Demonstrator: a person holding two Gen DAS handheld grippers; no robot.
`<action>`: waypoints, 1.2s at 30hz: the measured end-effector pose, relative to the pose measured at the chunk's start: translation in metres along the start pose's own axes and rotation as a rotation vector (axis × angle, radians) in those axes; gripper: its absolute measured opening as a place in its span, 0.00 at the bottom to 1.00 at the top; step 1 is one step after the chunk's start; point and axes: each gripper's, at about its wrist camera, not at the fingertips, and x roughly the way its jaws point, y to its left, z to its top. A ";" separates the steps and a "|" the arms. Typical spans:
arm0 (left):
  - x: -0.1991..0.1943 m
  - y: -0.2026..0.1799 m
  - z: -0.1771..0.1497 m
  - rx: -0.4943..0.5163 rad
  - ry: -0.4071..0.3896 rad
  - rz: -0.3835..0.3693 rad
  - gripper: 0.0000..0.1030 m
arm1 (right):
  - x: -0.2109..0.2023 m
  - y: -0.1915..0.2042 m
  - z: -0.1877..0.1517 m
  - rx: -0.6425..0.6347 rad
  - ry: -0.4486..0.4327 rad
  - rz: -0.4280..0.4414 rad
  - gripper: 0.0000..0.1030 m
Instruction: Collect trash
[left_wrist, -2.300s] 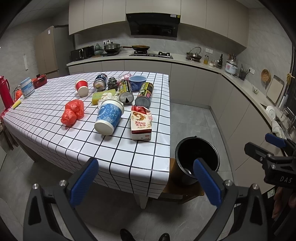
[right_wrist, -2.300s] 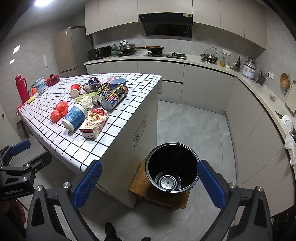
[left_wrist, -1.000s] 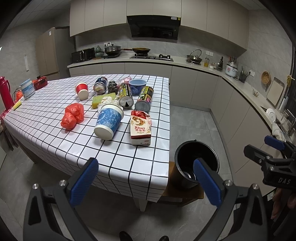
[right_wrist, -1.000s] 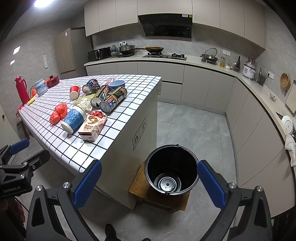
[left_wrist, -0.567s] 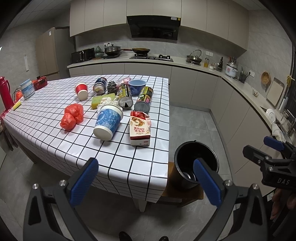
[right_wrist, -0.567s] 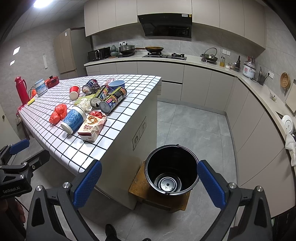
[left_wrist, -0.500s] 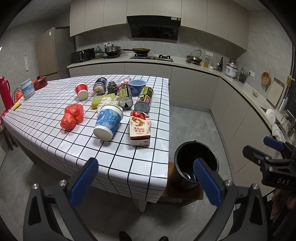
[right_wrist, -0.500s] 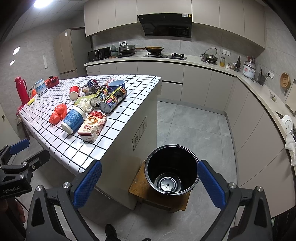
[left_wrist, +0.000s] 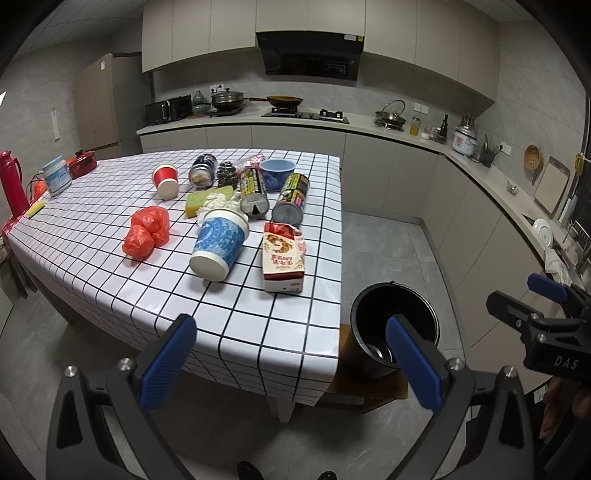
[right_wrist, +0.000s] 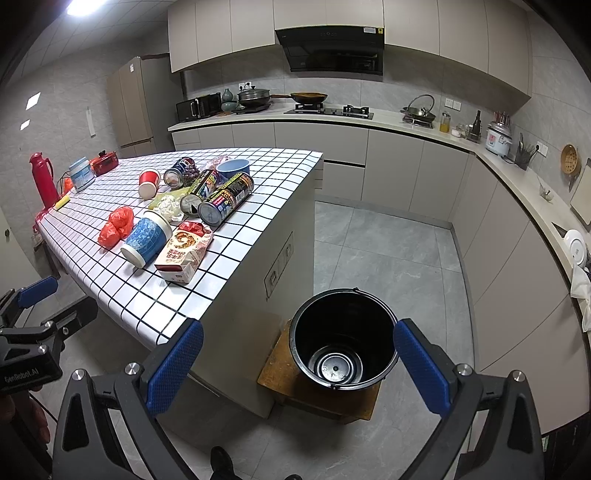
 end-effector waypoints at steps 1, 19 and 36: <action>0.001 0.002 0.001 -0.005 0.001 0.004 1.00 | 0.001 0.000 0.001 0.000 0.001 0.001 1.00; 0.023 0.072 0.010 -0.114 -0.017 0.076 1.00 | 0.038 0.026 0.025 0.054 0.012 0.054 1.00; 0.082 0.178 0.030 -0.165 -0.006 0.157 1.00 | 0.130 0.126 0.069 -0.001 0.075 0.068 0.91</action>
